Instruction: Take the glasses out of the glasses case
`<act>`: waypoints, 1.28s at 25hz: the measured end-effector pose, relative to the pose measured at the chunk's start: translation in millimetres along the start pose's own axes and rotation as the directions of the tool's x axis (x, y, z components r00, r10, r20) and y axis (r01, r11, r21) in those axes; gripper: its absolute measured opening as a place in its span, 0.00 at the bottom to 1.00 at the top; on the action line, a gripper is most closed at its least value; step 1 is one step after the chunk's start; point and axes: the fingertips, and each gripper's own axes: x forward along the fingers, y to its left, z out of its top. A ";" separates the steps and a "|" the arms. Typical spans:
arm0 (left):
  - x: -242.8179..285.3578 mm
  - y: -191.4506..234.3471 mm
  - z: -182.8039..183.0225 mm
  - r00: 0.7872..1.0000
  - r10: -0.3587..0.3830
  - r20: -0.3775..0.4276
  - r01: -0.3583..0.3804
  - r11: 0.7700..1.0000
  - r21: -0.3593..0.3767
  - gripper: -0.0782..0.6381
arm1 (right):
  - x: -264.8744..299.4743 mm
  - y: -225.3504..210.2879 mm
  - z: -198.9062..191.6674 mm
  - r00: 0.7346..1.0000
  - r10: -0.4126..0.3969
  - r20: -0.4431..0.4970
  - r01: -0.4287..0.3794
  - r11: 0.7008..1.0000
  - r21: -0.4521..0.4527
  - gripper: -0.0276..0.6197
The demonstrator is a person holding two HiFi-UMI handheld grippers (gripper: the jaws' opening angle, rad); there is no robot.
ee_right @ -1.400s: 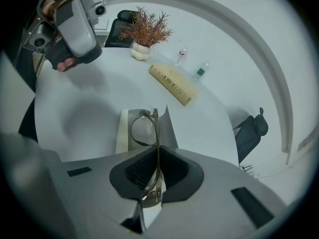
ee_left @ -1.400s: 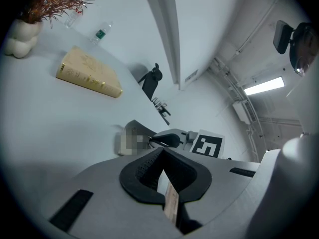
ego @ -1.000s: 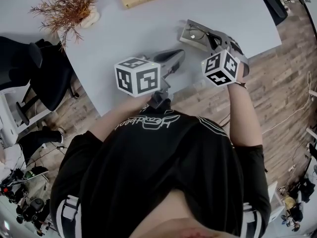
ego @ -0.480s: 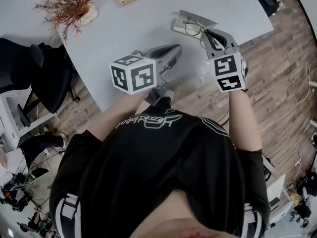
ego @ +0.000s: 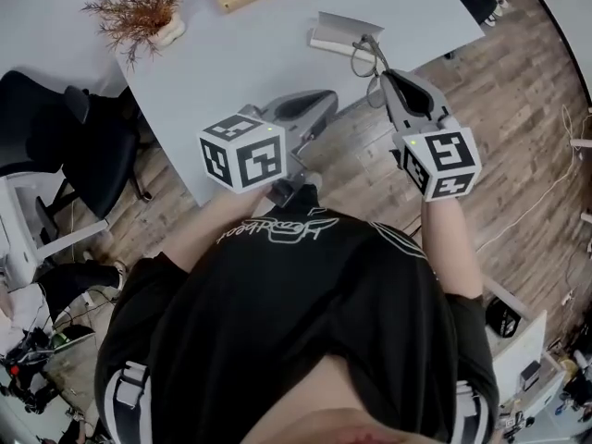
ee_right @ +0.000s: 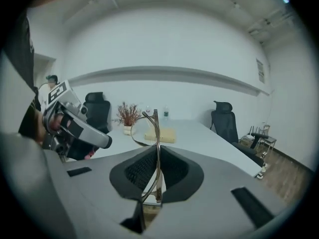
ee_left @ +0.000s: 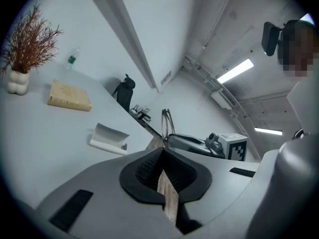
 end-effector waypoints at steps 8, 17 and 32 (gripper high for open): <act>-32.1 -67.8 -15.4 0.999 -0.036 0.025 0.034 0.996 0.077 0.12 | -78.9 30.1 13.1 0.991 -0.004 0.131 -0.019 0.985 0.172 0.08; -74.3 -126.2 -48.4 0.998 -0.032 0.061 0.024 0.990 0.136 0.12 | -164.0 70.2 8.0 0.975 -0.017 0.223 -0.030 0.978 0.206 0.08; -126.3 -212.5 -106.3 0.995 -0.031 0.092 0.008 0.972 0.235 0.12 | -277.6 138.7 -11.1 0.947 0.021 0.320 -0.106 0.963 0.249 0.08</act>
